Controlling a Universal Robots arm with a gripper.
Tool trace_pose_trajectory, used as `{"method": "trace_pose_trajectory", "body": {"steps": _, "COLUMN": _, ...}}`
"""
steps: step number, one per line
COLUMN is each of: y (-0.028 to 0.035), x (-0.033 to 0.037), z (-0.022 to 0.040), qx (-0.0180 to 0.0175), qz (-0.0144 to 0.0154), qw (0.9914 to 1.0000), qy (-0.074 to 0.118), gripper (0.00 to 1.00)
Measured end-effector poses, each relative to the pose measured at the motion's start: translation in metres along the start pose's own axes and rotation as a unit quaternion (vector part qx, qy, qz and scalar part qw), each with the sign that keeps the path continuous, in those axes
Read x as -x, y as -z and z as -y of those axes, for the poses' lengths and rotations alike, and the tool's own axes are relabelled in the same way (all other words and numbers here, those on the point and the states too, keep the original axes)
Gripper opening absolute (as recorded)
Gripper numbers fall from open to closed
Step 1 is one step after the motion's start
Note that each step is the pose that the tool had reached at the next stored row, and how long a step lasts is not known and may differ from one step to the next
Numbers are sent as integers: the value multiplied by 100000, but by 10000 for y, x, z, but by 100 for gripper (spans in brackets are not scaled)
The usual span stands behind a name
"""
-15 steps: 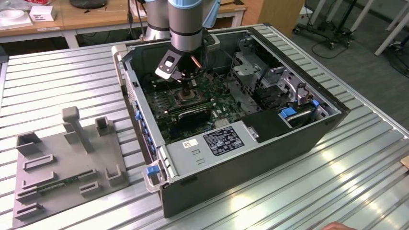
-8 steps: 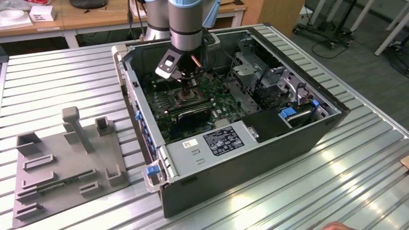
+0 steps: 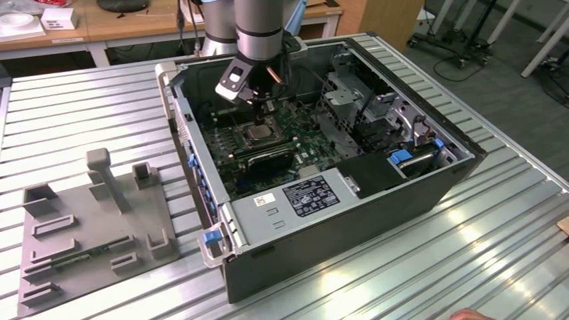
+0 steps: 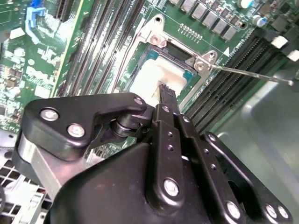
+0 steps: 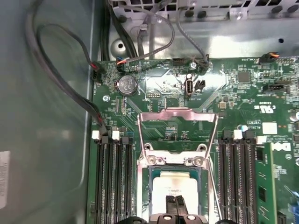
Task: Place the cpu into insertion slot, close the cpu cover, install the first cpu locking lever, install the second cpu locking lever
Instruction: 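Place the cpu into insertion slot, then close the cpu cover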
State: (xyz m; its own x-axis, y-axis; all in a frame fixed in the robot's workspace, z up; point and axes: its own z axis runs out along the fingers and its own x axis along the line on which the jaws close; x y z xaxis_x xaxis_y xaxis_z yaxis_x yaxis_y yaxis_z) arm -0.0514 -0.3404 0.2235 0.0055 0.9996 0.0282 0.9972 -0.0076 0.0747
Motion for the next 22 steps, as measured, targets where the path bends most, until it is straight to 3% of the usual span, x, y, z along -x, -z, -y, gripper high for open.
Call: {"method": "trace_pose_trajectory", "body": {"steps": 22, "y": 32, "x": -1, "z": -14, "qx": -2, "qz": 2, "qw": 100000, "qy": 2, "gripper": 11}}
